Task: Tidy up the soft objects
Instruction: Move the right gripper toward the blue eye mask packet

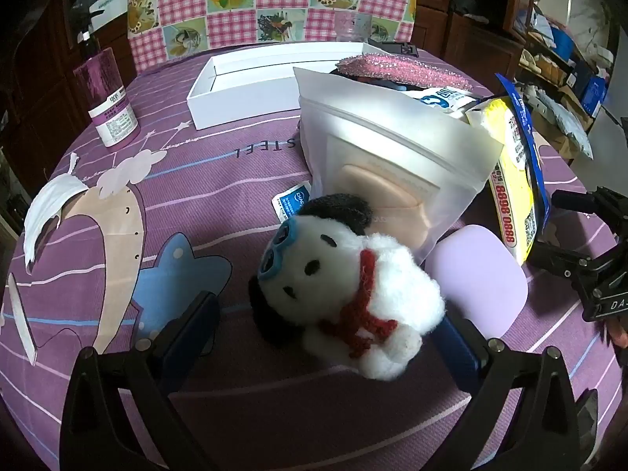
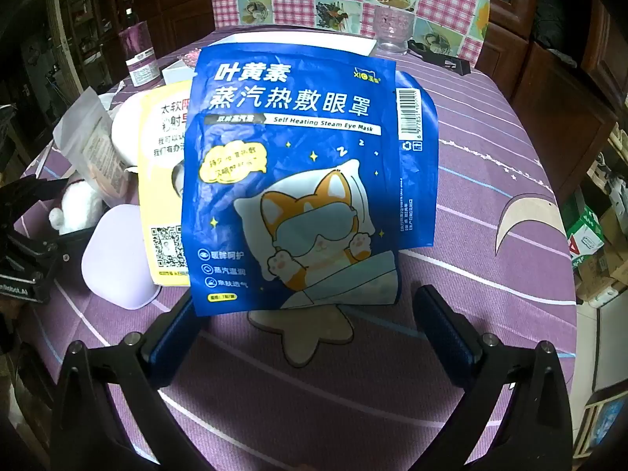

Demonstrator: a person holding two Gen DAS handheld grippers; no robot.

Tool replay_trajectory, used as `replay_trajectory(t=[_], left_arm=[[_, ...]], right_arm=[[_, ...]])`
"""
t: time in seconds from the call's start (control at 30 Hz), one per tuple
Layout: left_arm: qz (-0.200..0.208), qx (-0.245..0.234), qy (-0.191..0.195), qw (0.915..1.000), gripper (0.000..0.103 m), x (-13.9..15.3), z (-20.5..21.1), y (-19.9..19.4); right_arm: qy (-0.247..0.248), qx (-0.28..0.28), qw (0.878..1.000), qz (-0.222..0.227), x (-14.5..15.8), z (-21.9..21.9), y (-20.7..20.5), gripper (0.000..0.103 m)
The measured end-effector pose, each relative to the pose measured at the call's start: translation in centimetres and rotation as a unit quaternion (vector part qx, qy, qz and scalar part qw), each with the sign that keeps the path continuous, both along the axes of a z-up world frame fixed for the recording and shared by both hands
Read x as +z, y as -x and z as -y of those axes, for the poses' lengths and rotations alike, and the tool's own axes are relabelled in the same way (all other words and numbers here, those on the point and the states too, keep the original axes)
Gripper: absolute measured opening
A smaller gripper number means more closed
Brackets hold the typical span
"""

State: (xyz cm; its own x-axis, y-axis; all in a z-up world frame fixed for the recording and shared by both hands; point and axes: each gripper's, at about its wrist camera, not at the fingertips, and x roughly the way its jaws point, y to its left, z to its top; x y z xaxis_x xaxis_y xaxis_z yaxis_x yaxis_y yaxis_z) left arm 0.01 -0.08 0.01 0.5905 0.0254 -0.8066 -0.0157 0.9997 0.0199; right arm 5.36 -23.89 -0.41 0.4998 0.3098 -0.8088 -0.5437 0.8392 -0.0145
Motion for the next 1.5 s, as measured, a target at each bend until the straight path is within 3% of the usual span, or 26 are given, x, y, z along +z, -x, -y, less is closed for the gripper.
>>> replay_trajectory(t=[0.17, 0.23, 0.43, 0.57, 0.73, 0.83, 1.1, 1.5], left_arm=[[0.001, 0.000, 0.006, 1.0000, 0.103, 0.0, 0.3, -0.1], [0.003, 0.000, 0.008, 1.0000, 0.103, 0.1, 0.5, -0.1], [0.052, 0.002, 0.064, 0.9966, 0.099, 1.4, -0.8, 1.5], [0.078, 0.015, 0.053, 0.9954, 0.099, 2.3, -1.0, 2.1], [0.107, 0.035, -0.003, 0.9936, 0.099, 3.2, -0.5, 2.5], [0.138, 0.035, -0.020, 0.9896, 0.099, 3.9, -0.1, 3.4], [0.159, 0.031, -0.016, 0.9866, 0.100, 4.6, -0.2, 4.1], [0.153, 0.028, -0.004, 0.9878, 0.100, 4.3, -0.4, 3.8]], right_arm=[[0.006, 0.000, 1.000, -0.006, 0.0, -0.1, 0.1, 0.103], [-0.008, 0.008, 1.000, -0.003, 0.3, -0.2, 0.6, 0.095], [-0.075, 0.006, 0.996, 0.055, 2.9, 1.0, 2.4, 0.093], [-0.092, -0.013, 0.992, 0.081, 3.9, 1.6, 2.9, 0.093], [-0.135, -0.033, 0.984, 0.113, 5.3, 2.8, 3.8, 0.093], [-0.123, -0.066, 0.979, 0.146, 6.0, 3.3, 4.1, 0.093], [-0.112, -0.058, 0.978, 0.169, 6.0, 2.9, 5.1, 0.093], [-0.110, -0.042, 0.981, 0.157, 5.6, 2.5, 4.9, 0.093]])
